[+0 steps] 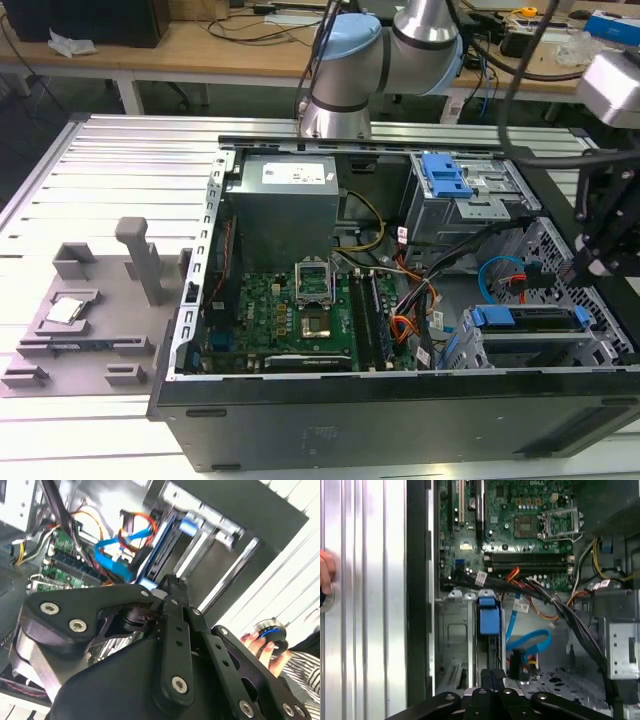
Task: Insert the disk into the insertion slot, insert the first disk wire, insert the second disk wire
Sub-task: 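Insert the first disk wire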
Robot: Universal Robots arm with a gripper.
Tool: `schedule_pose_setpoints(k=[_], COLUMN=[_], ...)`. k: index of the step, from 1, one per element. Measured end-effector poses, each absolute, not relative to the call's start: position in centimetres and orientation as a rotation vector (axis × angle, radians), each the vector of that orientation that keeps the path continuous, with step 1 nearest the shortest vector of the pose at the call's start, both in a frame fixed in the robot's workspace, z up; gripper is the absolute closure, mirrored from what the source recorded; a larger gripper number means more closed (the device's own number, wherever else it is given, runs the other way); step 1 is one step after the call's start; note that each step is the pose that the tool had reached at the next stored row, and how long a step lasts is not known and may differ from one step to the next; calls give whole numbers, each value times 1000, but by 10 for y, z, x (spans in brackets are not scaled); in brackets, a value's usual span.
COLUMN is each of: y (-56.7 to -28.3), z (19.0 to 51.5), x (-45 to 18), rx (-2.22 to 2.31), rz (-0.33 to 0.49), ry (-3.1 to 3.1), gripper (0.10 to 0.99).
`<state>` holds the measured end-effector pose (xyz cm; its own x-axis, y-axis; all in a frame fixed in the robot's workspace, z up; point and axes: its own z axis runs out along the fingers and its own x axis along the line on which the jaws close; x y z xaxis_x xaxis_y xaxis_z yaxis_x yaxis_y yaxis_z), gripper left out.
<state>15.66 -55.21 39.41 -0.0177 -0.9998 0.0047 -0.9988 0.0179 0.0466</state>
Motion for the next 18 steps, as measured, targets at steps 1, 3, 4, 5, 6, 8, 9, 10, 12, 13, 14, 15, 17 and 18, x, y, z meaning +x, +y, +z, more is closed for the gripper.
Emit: schedule_pose_setpoints(k=[1,3,4,5,6,8,9,10,12,13,14,15,17,18], y=[-551,-542,-539,-534,-533,-532,-532,-532,-532,-532,-532,-532,-532,-532], z=[394,392,392,388,383,381,380,379,377,376,376,376,376,375], x=[159,164,164,164,164,164,164,164,164,164,164,164,164,164], rx=[2176,2174,2174,2173,2173,2173,2174,2174,2173,2174,2174,2173,2173,2173], rz=[-47,-46,-46,-46,-46,-46,-46,-46,-45,-46,-46,-46,-46,-46], ry=[-2215,-2213,-2213,-2213,-2213,-2213,-2213,-2213,-2213,-2213,-2213,-2213,-2213,-2213], gripper=[980,980,980,980,980,980,980,980,980,980,980,980,980,918])
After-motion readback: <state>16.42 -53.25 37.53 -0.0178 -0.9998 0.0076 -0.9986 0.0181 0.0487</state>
